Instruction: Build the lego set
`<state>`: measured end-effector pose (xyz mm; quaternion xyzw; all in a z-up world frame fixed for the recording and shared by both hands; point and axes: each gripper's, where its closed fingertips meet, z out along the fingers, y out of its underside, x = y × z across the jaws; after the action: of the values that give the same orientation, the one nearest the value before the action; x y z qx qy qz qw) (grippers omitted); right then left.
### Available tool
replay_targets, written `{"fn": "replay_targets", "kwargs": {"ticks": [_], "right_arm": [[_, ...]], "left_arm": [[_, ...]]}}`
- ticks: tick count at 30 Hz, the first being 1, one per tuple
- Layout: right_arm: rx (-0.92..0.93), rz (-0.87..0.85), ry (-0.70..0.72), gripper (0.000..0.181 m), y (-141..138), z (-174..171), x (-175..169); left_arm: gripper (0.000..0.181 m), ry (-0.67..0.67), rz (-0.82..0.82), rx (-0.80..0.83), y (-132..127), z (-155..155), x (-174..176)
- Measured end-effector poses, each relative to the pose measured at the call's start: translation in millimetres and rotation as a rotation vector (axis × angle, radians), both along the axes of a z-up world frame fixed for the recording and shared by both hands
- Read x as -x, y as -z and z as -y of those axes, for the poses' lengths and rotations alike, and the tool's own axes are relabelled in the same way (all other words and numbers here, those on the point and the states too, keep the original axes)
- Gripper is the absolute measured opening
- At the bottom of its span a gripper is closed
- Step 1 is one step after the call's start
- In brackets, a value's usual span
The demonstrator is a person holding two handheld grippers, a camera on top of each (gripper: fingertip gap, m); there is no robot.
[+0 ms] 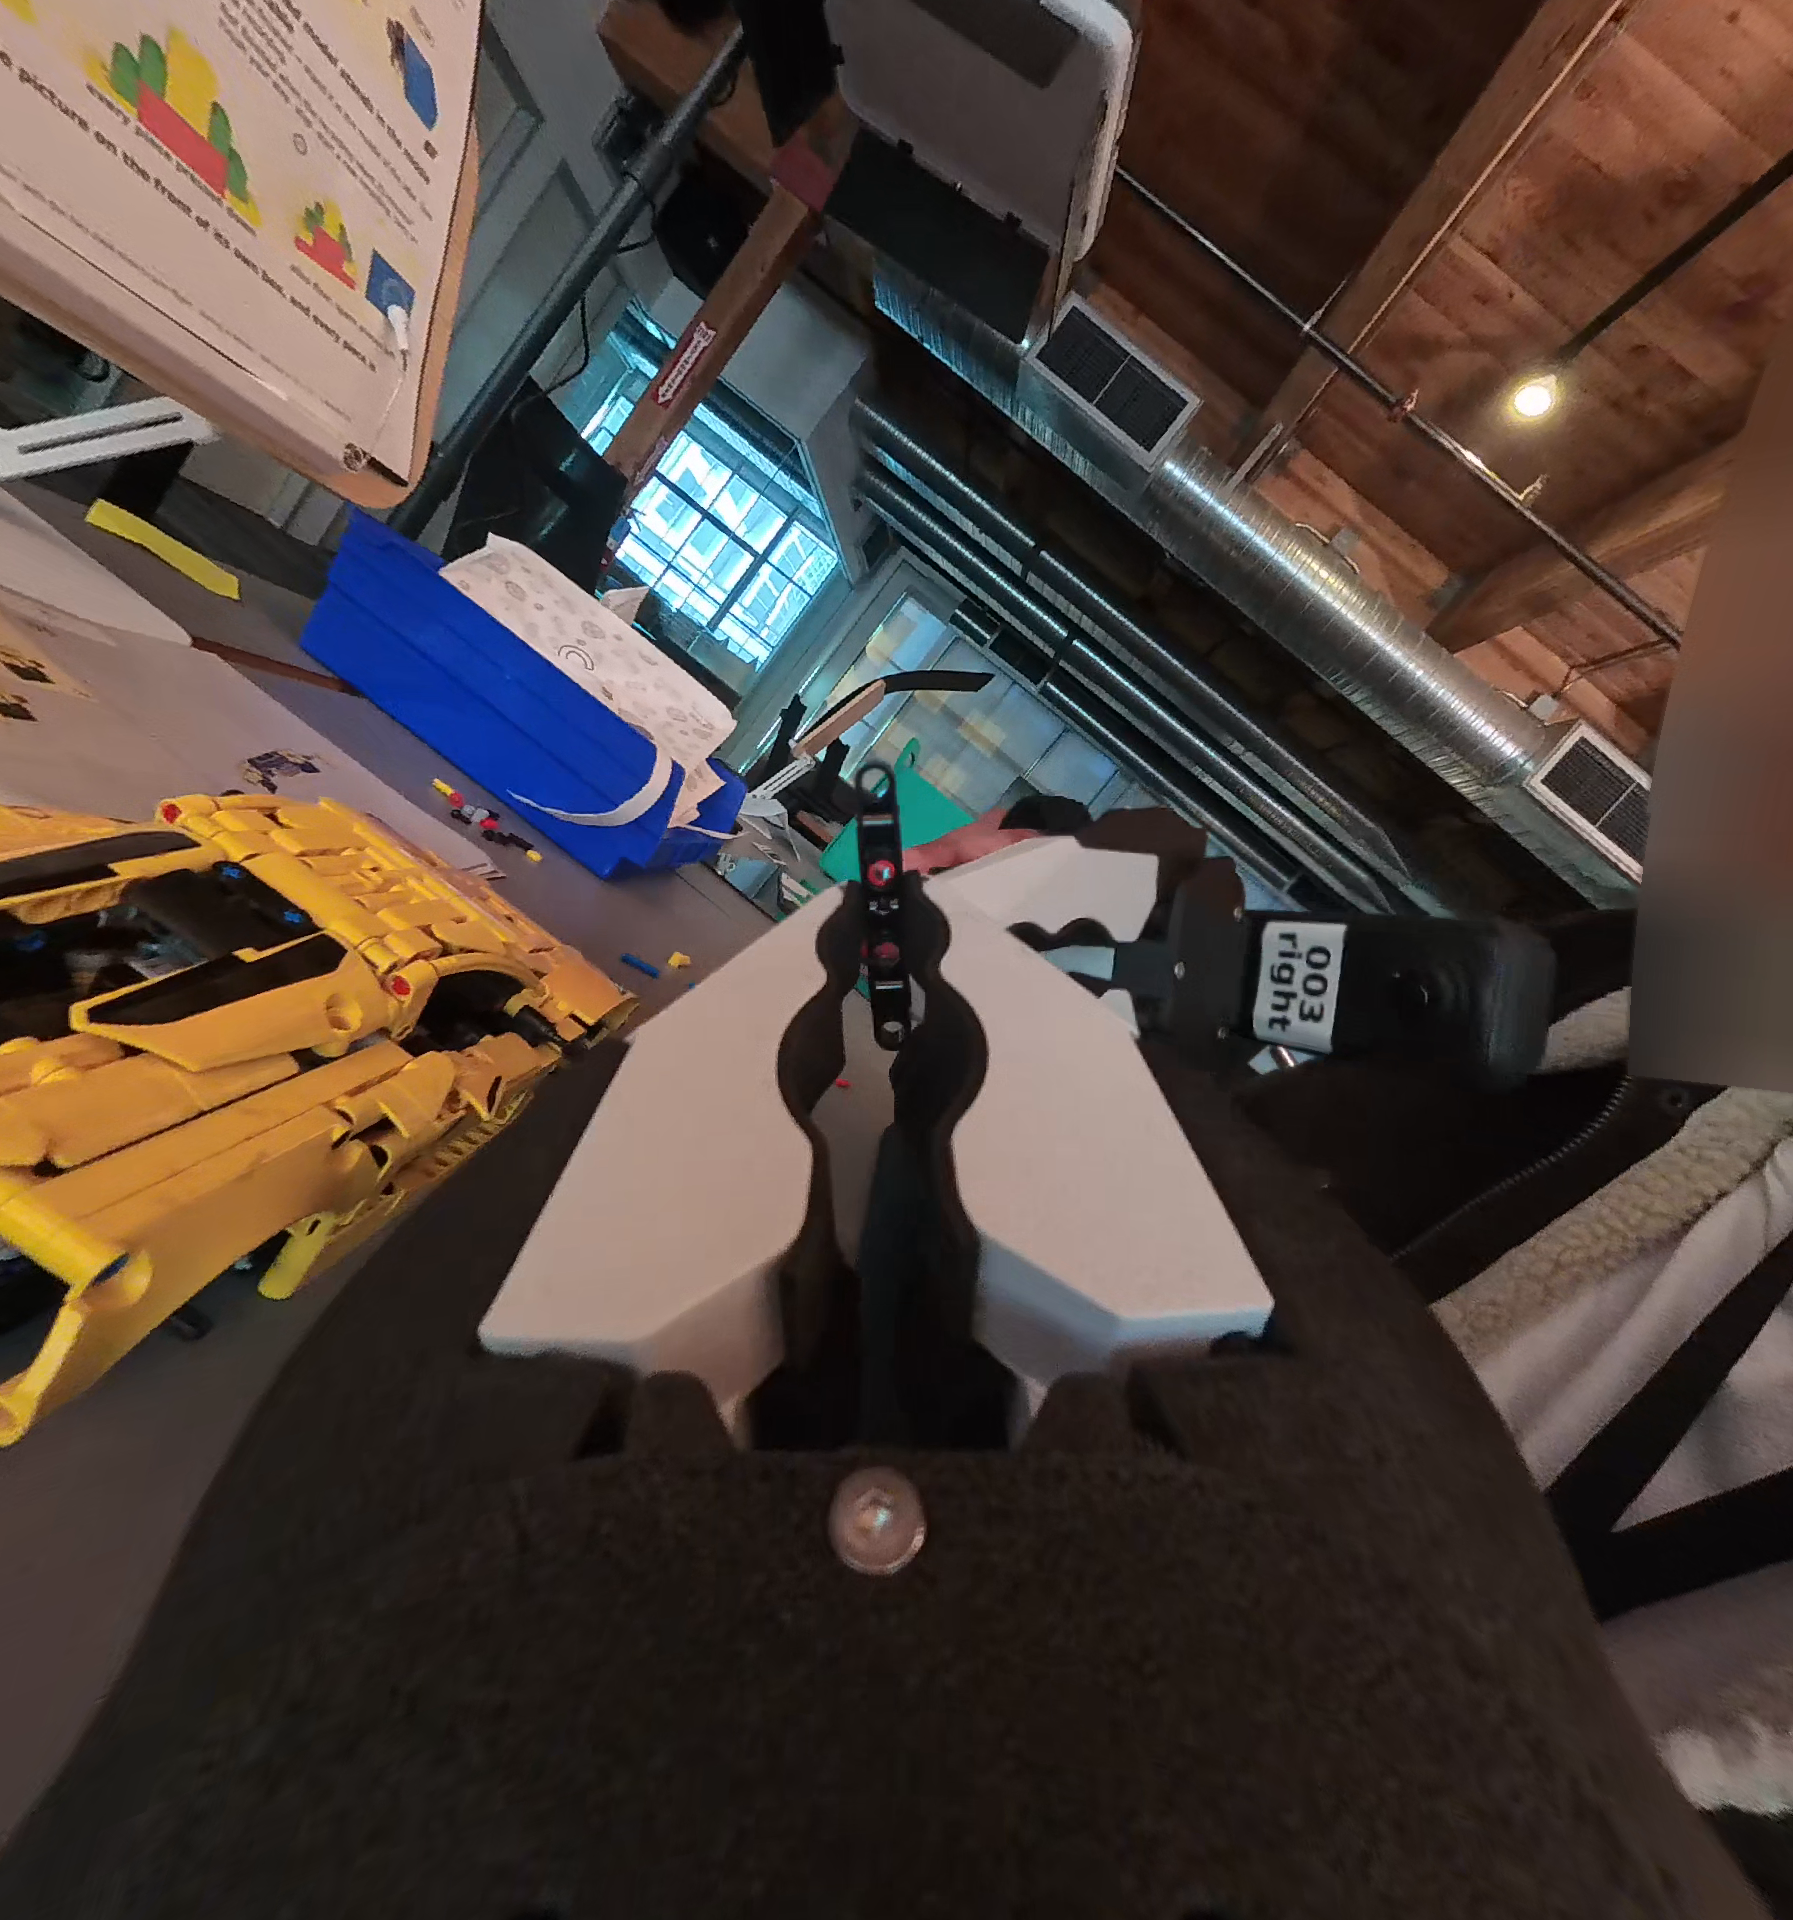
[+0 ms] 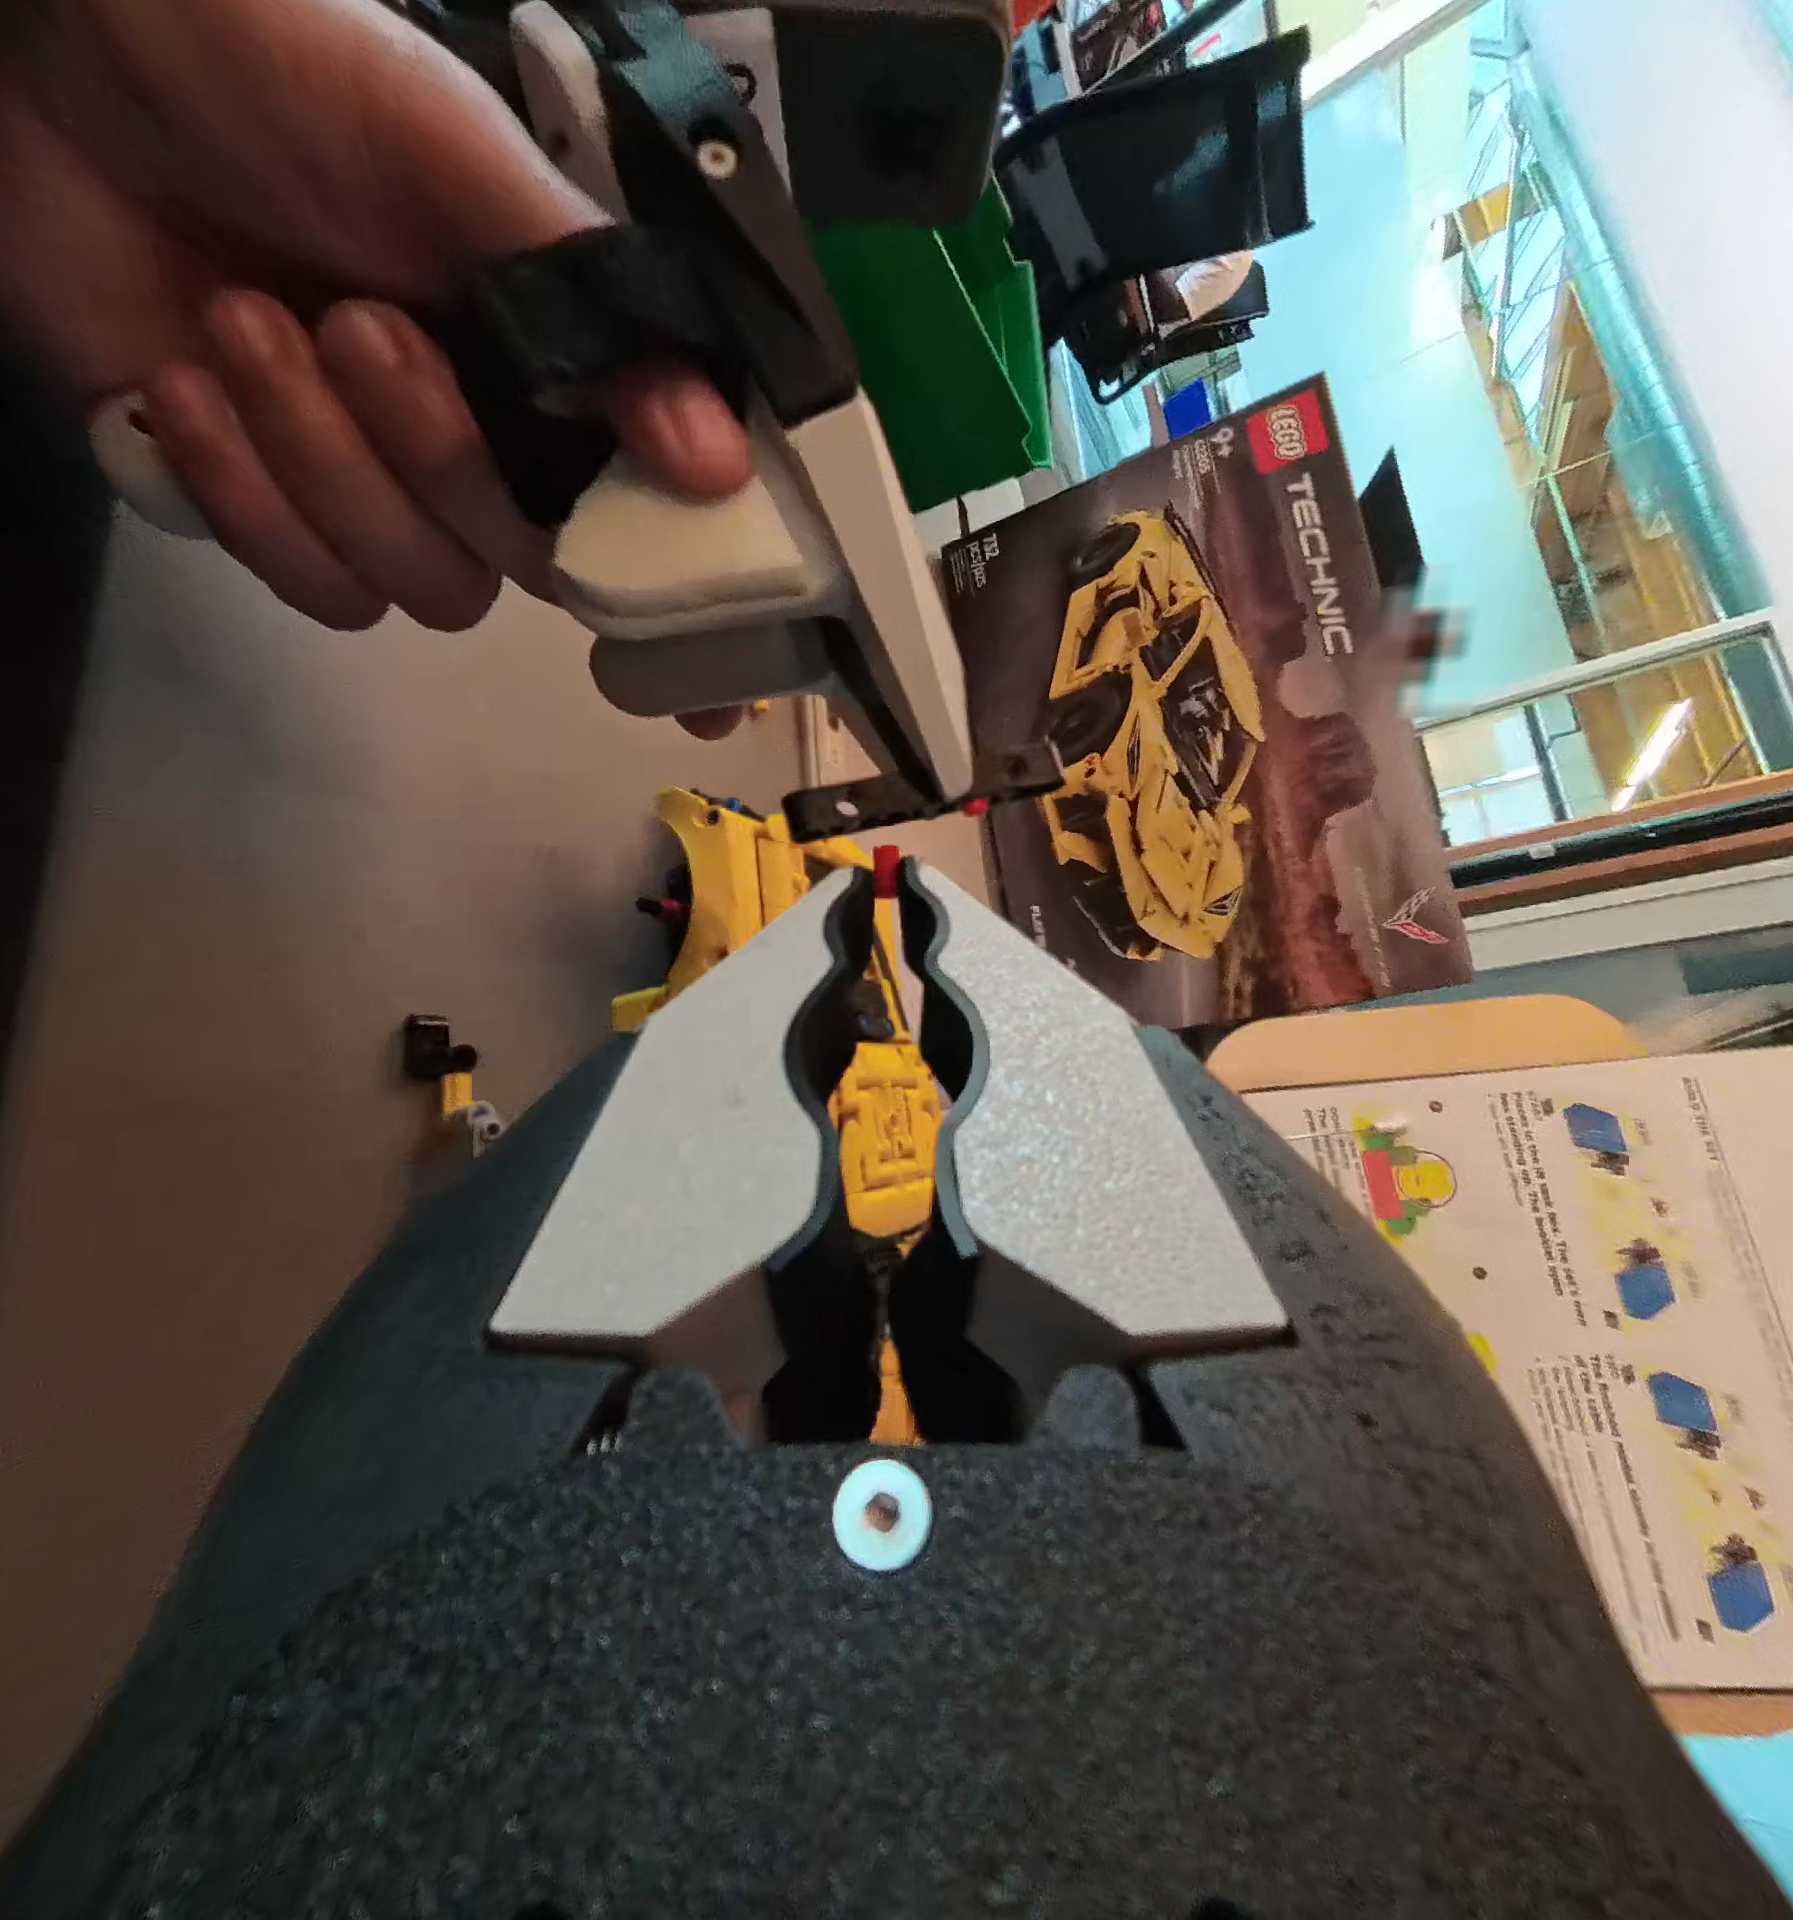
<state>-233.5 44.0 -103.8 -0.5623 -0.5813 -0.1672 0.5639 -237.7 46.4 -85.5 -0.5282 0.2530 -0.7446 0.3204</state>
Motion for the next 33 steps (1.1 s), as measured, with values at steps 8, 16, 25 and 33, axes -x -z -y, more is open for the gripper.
{"fn": "replay_targets", "kwargs": {"ticks": [8, 16, 25, 33], "right_arm": [[0.005, 0.027, 0.01, 0.003, 3.2, -2.7, 0.6], [0.02, 0.034, 0.004, 0.003, 1.6, -0.4, 1.9], [0.053, 0.025, 0.04, 0.003, 0.3, -0.4, 3.9], [0.224, -0.232, 0.088, 0.003, -2.9, -5.4, 7.7]], "left_arm": [[0.007, -0.002, -0.028, -0.022, 2.9, 2.4, -3.5], [0.007, -0.017, -0.038, -0.028, 4.3, -0.3, -3.0], [0.007, -0.064, -0.047, -0.082, 3.7, -0.3, -3.9], [0.007, -0.128, -0.024, -0.105, -1.6, -4.2, -1.7]]}}
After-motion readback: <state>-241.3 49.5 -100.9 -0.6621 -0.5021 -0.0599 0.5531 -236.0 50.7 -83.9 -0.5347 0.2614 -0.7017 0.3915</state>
